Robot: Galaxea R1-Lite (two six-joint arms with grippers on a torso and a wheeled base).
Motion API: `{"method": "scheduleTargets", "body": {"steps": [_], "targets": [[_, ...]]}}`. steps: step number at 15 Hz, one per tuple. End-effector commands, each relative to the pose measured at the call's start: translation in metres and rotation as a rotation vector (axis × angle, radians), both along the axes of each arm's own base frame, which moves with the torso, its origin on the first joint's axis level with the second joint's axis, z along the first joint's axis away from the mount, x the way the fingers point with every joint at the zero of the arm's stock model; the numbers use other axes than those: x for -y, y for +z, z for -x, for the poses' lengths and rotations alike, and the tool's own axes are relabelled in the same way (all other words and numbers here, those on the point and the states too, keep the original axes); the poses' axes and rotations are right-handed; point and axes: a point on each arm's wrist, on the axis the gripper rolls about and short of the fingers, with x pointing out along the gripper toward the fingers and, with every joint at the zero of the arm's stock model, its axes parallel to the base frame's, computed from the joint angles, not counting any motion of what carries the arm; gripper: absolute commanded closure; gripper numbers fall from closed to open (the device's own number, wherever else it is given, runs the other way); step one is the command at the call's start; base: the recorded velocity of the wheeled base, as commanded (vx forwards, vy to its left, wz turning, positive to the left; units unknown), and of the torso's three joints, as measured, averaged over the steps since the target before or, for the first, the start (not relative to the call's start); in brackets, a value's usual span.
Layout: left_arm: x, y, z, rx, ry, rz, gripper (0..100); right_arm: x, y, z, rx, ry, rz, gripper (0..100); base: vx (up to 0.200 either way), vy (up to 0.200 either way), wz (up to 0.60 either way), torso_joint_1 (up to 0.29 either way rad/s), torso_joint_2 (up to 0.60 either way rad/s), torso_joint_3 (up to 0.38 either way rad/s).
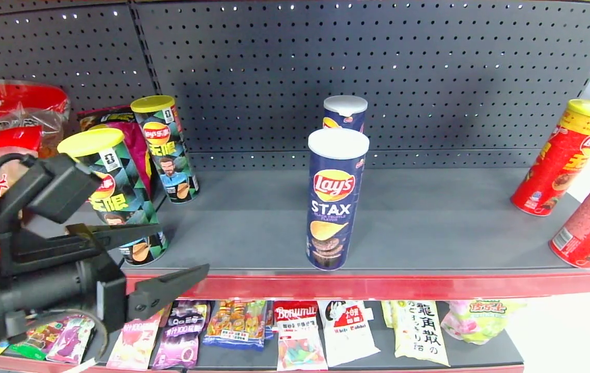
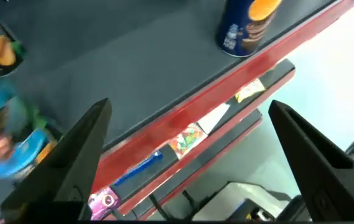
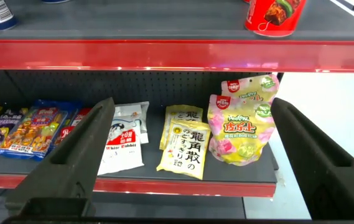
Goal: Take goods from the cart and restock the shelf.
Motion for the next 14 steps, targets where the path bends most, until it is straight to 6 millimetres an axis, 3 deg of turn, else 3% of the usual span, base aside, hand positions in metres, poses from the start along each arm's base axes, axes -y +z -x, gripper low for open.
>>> {"method": "scheduleTargets", "body": {"steps": [1,8,14], "targets": [[0.023,-0.023,-0.030,-0.087,-0.021,-0.050,0,0.000,0.000,0.000,-0.003,0.001,0.000,0,0.000,0.000,0.00,0.000,0.00,0.000],[0.063,-0.045,-0.082,-0.140,-0.040,-0.091,0,0.000,0.000,0.000,-0.001,0.001,0.000,0,0.000,0.000,0.00,0.000,0.00,0.000],[0.082,-0.064,-0.109,-0.145,-0.023,-0.118,0,0.000,0.000,0.000,-0.001,0.001,0.000,0,0.000,0.000,0.00,0.000,0.00,0.000]]}}
